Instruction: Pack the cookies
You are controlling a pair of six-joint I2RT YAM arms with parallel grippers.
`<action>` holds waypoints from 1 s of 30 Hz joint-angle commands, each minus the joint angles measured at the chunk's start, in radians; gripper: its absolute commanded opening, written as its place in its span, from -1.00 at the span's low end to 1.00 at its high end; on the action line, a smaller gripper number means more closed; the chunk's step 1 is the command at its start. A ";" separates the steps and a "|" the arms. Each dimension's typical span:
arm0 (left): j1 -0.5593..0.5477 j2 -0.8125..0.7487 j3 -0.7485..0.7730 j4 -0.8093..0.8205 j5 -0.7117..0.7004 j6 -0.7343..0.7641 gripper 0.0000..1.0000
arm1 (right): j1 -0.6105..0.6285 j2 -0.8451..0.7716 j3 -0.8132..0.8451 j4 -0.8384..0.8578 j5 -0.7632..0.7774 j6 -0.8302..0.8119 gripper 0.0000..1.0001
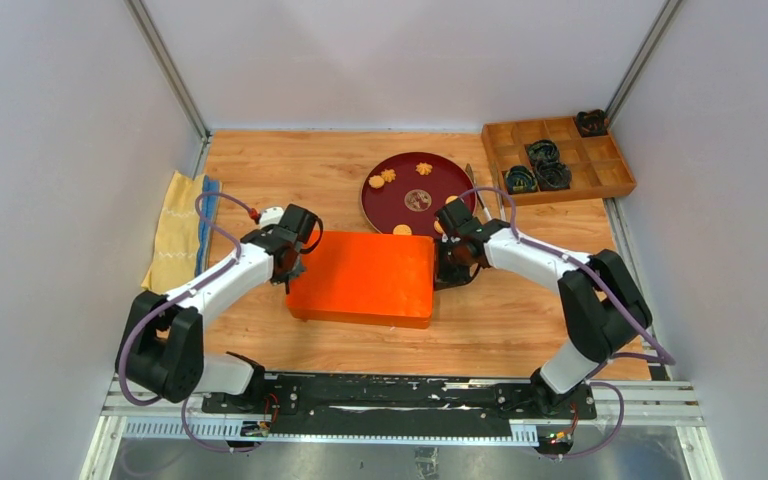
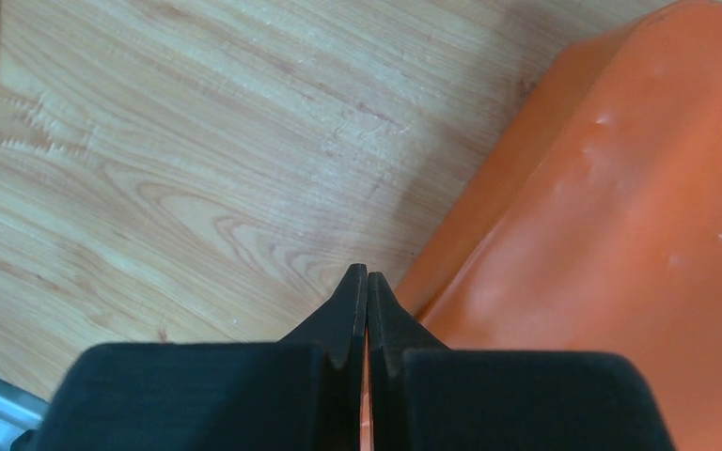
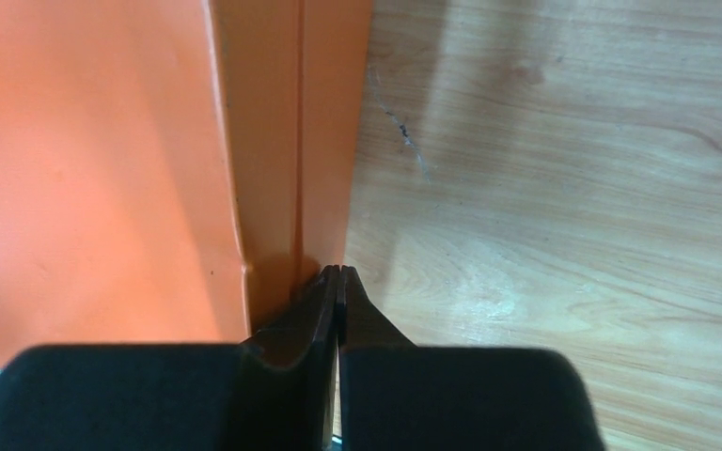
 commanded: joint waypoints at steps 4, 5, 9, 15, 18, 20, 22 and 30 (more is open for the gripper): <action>-0.019 0.004 0.000 -0.140 -0.225 -0.200 -1.00 | 0.013 -0.060 -0.014 -0.080 0.297 0.071 -1.00; -0.019 -0.007 -0.007 -0.152 -0.245 -0.227 -1.00 | 0.012 -0.069 -0.019 -0.091 0.331 0.077 -1.00; -0.019 -0.072 -0.030 -0.176 -0.289 -0.293 -1.00 | -0.005 -0.097 -0.030 -0.128 0.441 0.092 -1.00; -0.019 -0.241 -0.035 -0.196 -0.342 -0.289 -1.00 | -0.034 -0.179 -0.047 -0.169 0.555 0.077 -1.00; -0.028 -0.359 -0.019 -0.183 -0.344 -0.227 -1.00 | -0.034 -0.240 -0.047 -0.174 0.593 0.053 -1.00; -0.033 -0.424 -0.009 -0.129 -0.312 -0.141 -1.00 | -0.033 -0.280 -0.042 -0.176 0.613 0.034 -1.00; -0.033 -0.474 -0.017 -0.044 -0.216 -0.048 -1.00 | -0.032 -0.322 -0.039 -0.174 0.621 0.014 -1.00; -0.068 -0.320 -0.135 0.307 0.271 0.084 -1.00 | 0.024 -0.424 0.015 -0.105 0.499 -0.137 -1.00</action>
